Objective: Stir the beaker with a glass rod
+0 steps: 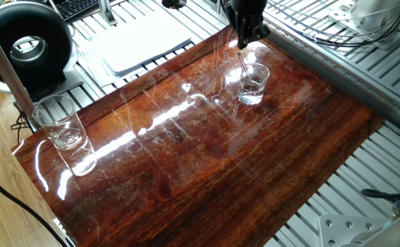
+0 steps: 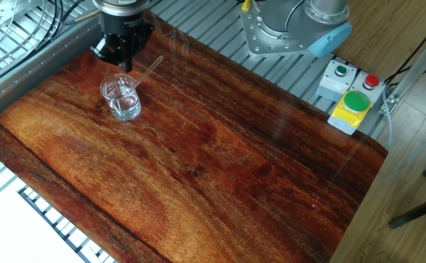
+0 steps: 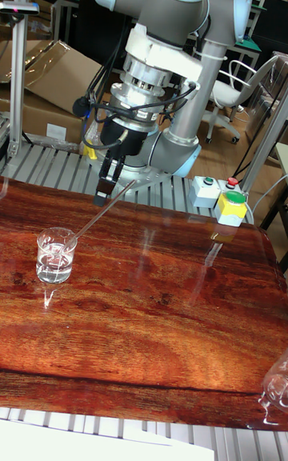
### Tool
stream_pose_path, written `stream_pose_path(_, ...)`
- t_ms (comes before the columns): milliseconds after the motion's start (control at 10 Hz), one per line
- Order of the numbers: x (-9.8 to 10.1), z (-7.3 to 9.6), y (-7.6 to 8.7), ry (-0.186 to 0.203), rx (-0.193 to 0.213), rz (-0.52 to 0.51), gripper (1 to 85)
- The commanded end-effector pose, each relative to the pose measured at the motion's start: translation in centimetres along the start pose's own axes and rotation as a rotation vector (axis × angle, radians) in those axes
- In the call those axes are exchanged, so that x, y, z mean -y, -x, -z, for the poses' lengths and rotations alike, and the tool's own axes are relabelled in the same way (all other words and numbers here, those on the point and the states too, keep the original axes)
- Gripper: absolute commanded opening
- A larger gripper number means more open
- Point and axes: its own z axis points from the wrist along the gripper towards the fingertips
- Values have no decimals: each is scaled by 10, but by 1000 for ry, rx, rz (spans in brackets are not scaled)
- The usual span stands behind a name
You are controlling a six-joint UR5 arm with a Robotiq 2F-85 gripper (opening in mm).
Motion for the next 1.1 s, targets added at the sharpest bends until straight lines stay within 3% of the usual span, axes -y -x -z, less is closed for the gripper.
stream_pose_path(0,-1,0,15,-8,64,106,183)
stream_pose_path(100,-4,1,22,1,93,128,287)
stream_pose_path(300,-8,3,40,8,164,174,330)
stream_pose_path(500,-10,1,34,11,145,234,343)
stream_pose_path(1000,-14,-1,32,7,142,328,360)
